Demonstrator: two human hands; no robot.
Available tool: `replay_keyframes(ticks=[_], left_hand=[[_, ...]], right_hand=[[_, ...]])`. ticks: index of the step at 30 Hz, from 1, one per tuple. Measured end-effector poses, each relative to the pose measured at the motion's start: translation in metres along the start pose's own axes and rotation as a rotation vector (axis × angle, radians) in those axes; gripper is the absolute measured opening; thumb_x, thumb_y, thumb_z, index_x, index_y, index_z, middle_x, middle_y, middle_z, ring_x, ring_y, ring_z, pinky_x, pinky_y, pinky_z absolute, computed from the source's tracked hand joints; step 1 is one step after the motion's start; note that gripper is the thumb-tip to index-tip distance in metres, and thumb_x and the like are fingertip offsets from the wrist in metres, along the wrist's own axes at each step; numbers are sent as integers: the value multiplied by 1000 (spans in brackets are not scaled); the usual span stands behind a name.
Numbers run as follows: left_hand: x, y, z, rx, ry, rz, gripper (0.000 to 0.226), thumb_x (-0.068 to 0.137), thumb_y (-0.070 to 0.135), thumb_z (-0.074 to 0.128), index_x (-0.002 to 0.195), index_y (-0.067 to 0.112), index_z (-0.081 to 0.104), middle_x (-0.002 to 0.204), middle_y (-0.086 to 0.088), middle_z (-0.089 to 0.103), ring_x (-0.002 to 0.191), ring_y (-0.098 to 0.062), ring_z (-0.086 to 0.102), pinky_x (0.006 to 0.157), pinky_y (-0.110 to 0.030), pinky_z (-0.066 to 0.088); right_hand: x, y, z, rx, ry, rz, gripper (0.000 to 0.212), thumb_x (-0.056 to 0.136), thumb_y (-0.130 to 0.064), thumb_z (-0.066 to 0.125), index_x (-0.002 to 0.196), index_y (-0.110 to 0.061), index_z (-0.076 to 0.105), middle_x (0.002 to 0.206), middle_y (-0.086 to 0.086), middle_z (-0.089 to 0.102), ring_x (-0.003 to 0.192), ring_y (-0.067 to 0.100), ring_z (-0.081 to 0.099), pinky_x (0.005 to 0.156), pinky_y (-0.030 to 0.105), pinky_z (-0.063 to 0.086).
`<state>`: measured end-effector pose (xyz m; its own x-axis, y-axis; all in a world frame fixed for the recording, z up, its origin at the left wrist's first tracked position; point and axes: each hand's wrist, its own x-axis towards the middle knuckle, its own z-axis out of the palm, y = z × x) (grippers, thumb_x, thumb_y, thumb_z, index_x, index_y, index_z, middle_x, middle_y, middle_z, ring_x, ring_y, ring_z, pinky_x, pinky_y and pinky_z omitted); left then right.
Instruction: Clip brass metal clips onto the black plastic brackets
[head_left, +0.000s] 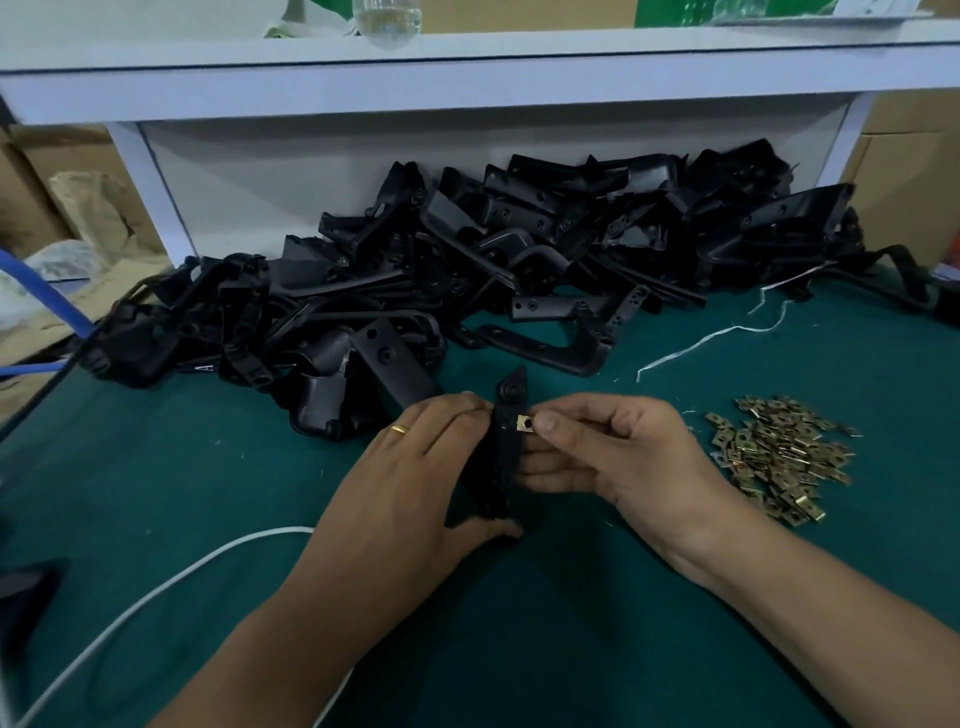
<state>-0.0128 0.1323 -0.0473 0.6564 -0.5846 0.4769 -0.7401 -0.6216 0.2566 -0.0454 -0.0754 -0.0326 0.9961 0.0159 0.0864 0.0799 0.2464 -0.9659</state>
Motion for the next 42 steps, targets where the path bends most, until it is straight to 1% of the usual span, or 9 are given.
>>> replay_keyframes(ticks=[5,12,15,19,22,28,32,37,42], left_hand=[[-4,1,-1,-219,-51,29,87,76,67,77,148,29,47,152,23,40,143,4,35,116,-13,28],[-4,5,4,-183,-42,17,86,78,69,72,146,22,50,145,16,46,136,-3,45,114,-21,37],[-2,3,4,-99,-41,-46,87,75,76,67,141,21,54,142,12,50,131,-12,51,110,-39,46],[-2,-2,7,-74,31,-131,85,76,79,56,135,18,57,133,10,54,122,-18,56,101,-50,52],[-2,-2,8,-29,44,-133,88,77,84,49,134,17,55,132,11,52,120,-15,52,102,-47,52],[-4,-2,8,-21,-3,-134,85,78,80,58,136,18,56,134,11,52,121,-12,48,104,-40,46],[-3,1,7,-31,-15,-148,85,76,78,58,135,19,57,133,12,53,122,-14,51,106,-42,46],[-2,2,8,-22,-40,-141,87,76,82,53,136,19,57,135,10,53,123,-14,52,106,-42,46],[-2,-2,8,-37,-42,-140,84,77,83,54,133,21,57,131,14,51,119,-12,52,103,-42,48]], right_hand=[[-3,-6,-8,131,-149,75,19,76,-19,80,91,-8,82,94,24,77,81,30,79,70,35,64],[0,-1,4,-55,26,-72,19,75,-19,83,84,-8,70,74,10,70,59,22,68,54,32,59],[-12,-2,9,-506,191,-268,17,91,-33,76,96,-19,67,88,-8,70,81,6,66,71,26,55],[-59,10,-13,-1427,233,-481,66,92,-74,53,141,-30,47,146,-9,41,143,13,35,121,31,31],[-73,3,-56,-1686,374,-268,100,82,-93,40,156,-26,32,166,10,17,157,30,8,127,59,12],[-49,-12,-114,-1575,540,219,134,57,-113,21,163,-34,0,171,10,-21,156,25,-27,125,61,-9],[-33,-14,-127,-1515,500,354,136,52,-115,21,162,-39,-8,172,13,-13,159,29,-16,126,62,-3],[-11,-6,-118,-1514,398,229,126,58,-112,23,161,-41,11,168,6,19,156,27,11,128,51,12],[3,-7,-99,-1402,316,63,77,88,-81,49,150,-36,46,151,-7,42,145,20,33,120,40,28]])
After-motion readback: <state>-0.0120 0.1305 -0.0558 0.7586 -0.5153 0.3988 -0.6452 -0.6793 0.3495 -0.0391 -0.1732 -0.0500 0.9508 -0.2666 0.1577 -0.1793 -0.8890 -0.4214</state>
